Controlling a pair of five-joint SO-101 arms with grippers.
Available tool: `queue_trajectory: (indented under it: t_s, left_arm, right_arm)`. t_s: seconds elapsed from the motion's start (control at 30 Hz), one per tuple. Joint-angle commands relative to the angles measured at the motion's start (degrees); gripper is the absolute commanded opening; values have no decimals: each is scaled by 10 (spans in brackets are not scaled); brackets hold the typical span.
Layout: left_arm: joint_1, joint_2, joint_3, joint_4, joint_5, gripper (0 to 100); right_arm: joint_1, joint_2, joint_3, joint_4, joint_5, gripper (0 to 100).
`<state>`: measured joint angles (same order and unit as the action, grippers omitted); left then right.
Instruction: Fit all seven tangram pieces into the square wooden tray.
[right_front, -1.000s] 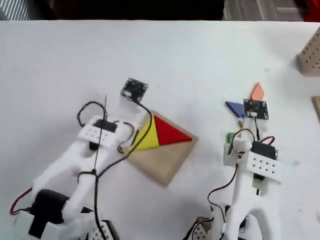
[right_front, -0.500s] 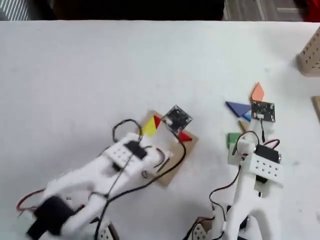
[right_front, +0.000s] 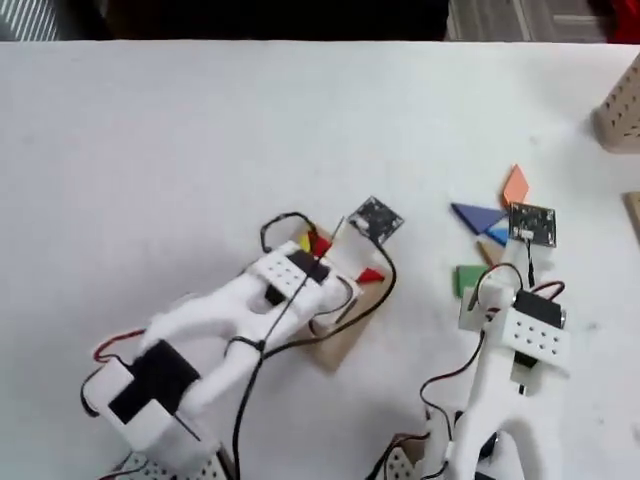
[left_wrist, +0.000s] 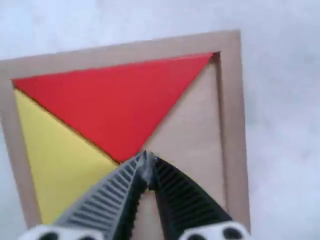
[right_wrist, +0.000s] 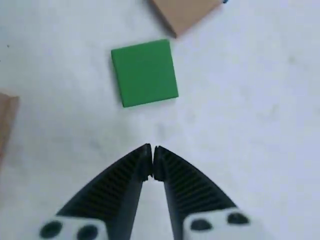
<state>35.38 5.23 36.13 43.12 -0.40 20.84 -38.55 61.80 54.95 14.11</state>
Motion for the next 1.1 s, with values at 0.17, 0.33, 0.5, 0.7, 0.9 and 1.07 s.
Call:
queue_trajectory:
  t_s: [0.17,0.33,0.5,0.7,0.9,1.07]
  left_arm:
    - [-12,-18,-35,-2,3,23]
    - [-15,-105,-21,19,4,23]
    - [-39,-164,18,19,3,23]
    - [-21,-215,63,53,-11,23]
    - [60,-310,163,52,-30,23]
    - [111,-366,236,51,-34,24]
  right_arm:
    - [6,-10,-6,-9,-4,20]
    - [8,-14,-6,-9,-4,19]
    - [18,-15,-7,-9,-5,20]
    - [18,-13,-7,-19,-25,21]
    - [20,-11,-7,-21,-25,21]
    - [33,-12,-7,-22,-25,21]
